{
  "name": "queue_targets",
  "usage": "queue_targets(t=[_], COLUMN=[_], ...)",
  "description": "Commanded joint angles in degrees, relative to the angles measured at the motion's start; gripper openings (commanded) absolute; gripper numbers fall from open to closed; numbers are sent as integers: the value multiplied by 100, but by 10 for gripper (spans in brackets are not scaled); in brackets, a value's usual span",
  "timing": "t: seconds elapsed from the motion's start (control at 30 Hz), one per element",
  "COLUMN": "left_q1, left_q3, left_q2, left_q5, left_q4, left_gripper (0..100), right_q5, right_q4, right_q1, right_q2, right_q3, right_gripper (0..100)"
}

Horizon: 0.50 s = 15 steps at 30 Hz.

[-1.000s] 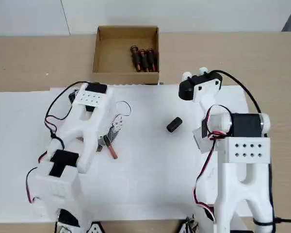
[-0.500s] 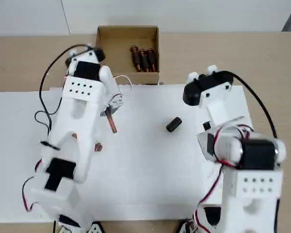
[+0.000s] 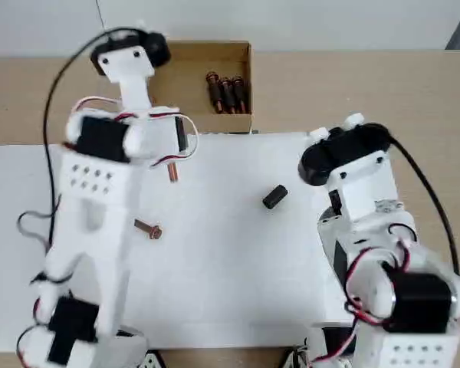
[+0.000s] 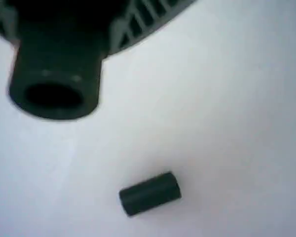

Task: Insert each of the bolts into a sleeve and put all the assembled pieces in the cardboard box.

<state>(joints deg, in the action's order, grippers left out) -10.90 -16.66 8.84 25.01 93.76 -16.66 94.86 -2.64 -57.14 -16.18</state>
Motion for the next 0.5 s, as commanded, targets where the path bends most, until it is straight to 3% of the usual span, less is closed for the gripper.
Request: queue_targets(t=[0.0, 0.2, 0.47], left_q1=[-211, -440, -677], left_q3=[-198, -40, 1411], left_q2=[835, 1495, 2910], left_q5=[-466, -668, -1108], left_q4=[-396, -387, -325], left_gripper=[5, 5, 5], right_q5=[738, 1398, 1890], right_q4=[-374, -760, -796], right_q1=[48, 31, 22], right_q2=[-286, -391, -796], right_q3=[255, -246, -554], right_gripper=[3, 3, 3])
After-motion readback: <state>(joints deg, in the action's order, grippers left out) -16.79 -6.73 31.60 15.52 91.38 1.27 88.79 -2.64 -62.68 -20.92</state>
